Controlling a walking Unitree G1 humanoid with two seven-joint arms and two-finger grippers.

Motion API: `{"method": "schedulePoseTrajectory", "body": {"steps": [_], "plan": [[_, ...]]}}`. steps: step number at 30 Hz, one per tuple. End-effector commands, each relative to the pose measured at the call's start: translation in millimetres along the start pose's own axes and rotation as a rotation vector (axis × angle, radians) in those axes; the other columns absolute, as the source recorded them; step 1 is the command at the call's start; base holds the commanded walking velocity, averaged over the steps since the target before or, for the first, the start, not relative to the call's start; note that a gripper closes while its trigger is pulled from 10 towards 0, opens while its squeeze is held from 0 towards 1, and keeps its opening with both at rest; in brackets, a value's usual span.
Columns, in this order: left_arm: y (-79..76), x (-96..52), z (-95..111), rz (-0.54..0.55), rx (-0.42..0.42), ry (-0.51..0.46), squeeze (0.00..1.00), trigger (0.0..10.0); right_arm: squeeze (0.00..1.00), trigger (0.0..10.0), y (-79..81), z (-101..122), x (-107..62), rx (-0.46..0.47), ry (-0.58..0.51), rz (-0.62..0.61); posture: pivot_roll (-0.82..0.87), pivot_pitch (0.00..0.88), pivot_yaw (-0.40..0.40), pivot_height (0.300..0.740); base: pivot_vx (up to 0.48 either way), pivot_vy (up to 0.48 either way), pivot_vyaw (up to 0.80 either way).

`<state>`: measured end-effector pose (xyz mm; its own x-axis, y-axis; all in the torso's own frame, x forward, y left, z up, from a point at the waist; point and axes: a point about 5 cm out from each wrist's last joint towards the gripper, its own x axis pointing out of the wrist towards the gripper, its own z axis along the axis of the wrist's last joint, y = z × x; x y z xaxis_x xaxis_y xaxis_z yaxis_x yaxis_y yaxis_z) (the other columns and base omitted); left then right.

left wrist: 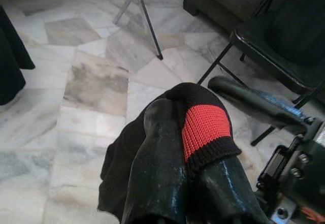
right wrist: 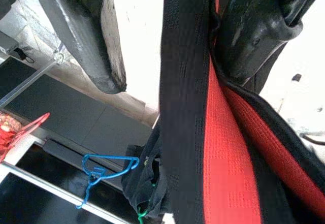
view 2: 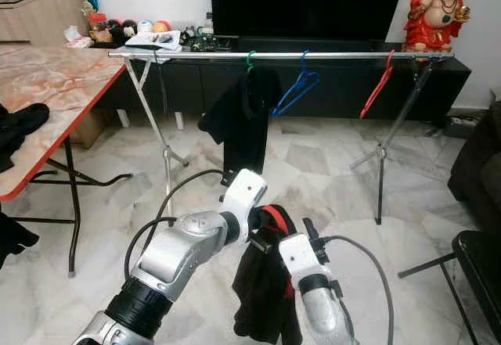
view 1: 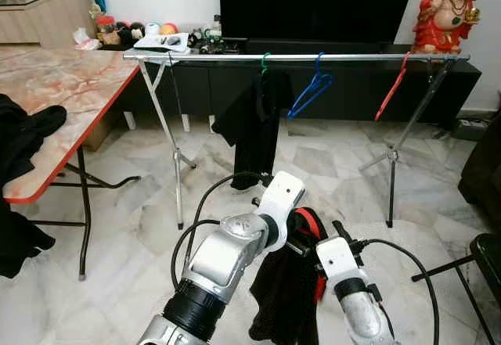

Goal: Hang hanger

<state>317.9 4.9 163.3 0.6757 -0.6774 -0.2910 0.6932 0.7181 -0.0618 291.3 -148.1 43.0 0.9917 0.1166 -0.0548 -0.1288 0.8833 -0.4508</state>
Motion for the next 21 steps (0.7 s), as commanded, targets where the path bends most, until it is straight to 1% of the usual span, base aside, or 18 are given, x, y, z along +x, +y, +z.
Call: {"method": "schedulePoseTrajectory", "body": {"steps": [1, 2, 5, 9, 14, 16, 17, 18, 19, 21], "plan": [[-2.5, -3.2, 5, -0.022, -0.001, -0.020, 0.00, 10.0, 0.00, 10.0, 1.2, -3, 1.4, -0.001, 0.021, -0.010, 0.12, 0.046, 0.032, 0.740, 0.000, 0.000, 0.00], [-2.4, -3.3, 5, -0.023, 0.000, -0.019, 0.00, 10.0, 0.00, 10.0, 1.9, 3, 3.3, 0.006, -0.013, -0.008, 0.12, 0.046, 0.032, 0.740, 0.000, 0.000, 0.00], [-2.2, -3.7, 5, -0.024, 0.000, -0.018, 0.00, 10.0, 0.00, 10.0, 2.7, 11, 5.7, 0.022, -0.063, -0.005, 0.12, 0.048, 0.032, 0.740, 0.000, 0.000, 0.00], [-1.9, -3.8, 4, -0.024, 0.000, -0.016, 0.00, 10.0, 0.00, 10.0, 3.5, 15, 6.1, 0.033, -0.088, 0.011, 0.12, 0.048, 0.032, 0.740, 0.000, 0.000, 0.00], [-2.7, -4.4, 2, -0.028, 0.001, -0.008, 0.00, 10.0, 0.00, 10.0, -0.5, 17, 5.1, 0.031, -0.112, 0.001, 0.12, 0.051, 0.032, 0.740, 0.000, 0.000, 0.00], [-3.1, -4.4, 1, -0.031, 0.002, -0.002, 0.00, 10.0, 0.00, 10.0, -3.6, 19, 4.8, 0.028, -0.125, -0.015, 0.12, 0.050, 0.031, 0.740, 0.000, 0.000, 0.00], [-3.5, -4.7, -1, -0.036, 0.006, 0.004, 0.00, 10.0, 0.00, 10.0, -10.6, 21, 2.7, 0.019, -0.141, -0.067, 0.12, 0.050, 0.031, 0.740, 0.000, 0.000, 0.00], [-3.5, -4.7, -1, -0.036, 0.006, 0.004, 0.00, 10.0, 0.00, 10.0, -10.6, 21, 2.7, 0.019, -0.141, -0.067, 0.12, 0.050, 0.031, 0.740, 0.000, 0.000, 0.00], [-3.7, -4.8, -1, -0.037, 0.007, 0.005, 0.00, 10.0, 0.00, 10.0, -16.0, 22, 0.5, 0.014, -0.150, -0.109, 0.12, 0.050, 0.031, 0.740, 0.000, 0.000, 0.00], [-3.7, -5.0, -1, -0.039, 0.008, 0.006, 0.00, 10.0, 0.00, 10.0, -21.3, 22, -4.5, 0.041, -0.148, -0.160, 0.12, 0.049, 0.031, 0.740, 0.000, 0.000, 0.00]]}}
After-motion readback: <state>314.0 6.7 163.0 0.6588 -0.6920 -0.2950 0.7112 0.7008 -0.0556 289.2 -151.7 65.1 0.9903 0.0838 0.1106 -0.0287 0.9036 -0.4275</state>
